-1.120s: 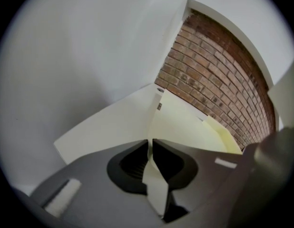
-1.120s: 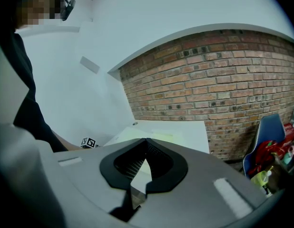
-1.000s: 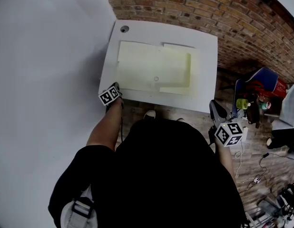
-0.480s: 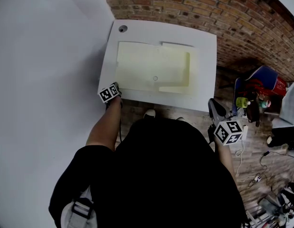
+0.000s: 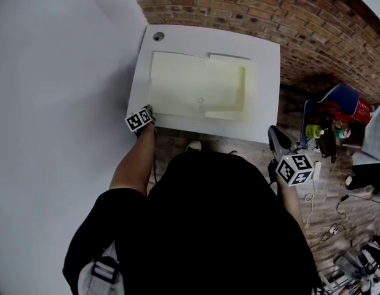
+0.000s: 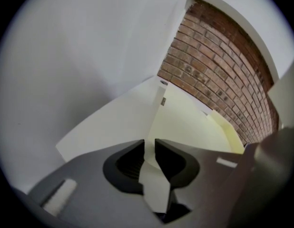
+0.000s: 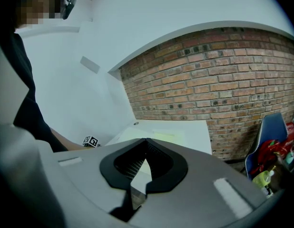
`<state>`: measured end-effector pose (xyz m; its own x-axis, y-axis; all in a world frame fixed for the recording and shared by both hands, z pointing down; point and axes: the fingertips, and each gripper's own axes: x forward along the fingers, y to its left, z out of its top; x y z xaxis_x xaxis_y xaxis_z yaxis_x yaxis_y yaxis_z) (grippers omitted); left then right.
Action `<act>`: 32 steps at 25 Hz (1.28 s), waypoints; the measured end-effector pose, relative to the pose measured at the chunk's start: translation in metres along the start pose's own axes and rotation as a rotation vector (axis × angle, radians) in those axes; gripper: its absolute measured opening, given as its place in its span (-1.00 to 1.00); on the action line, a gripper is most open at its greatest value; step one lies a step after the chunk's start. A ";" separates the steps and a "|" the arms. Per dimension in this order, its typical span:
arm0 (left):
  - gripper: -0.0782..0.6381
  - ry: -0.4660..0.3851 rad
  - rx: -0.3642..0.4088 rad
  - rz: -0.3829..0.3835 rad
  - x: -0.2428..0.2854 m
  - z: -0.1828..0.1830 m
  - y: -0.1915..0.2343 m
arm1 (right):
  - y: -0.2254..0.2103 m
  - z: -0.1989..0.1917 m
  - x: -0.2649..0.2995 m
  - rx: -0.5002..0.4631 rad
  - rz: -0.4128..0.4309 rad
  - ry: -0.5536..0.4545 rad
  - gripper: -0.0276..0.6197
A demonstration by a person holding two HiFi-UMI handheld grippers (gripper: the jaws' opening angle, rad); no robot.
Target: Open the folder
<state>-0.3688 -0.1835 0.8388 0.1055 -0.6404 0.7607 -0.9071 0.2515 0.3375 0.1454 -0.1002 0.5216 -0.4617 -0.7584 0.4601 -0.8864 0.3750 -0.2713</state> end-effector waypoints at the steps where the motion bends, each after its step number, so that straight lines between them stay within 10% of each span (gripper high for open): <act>1: -0.62 -0.003 -0.004 -0.003 0.000 0.000 0.000 | 0.000 0.000 0.000 0.000 0.002 0.000 -0.91; 32: -0.60 -0.456 -0.064 -0.322 -0.077 0.103 -0.051 | -0.004 0.003 0.007 -0.013 0.042 0.004 -0.91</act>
<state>-0.3724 -0.2216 0.7061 0.1734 -0.9374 0.3019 -0.8302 0.0258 0.5568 0.1459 -0.1082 0.5232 -0.4990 -0.7393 0.4521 -0.8664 0.4138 -0.2796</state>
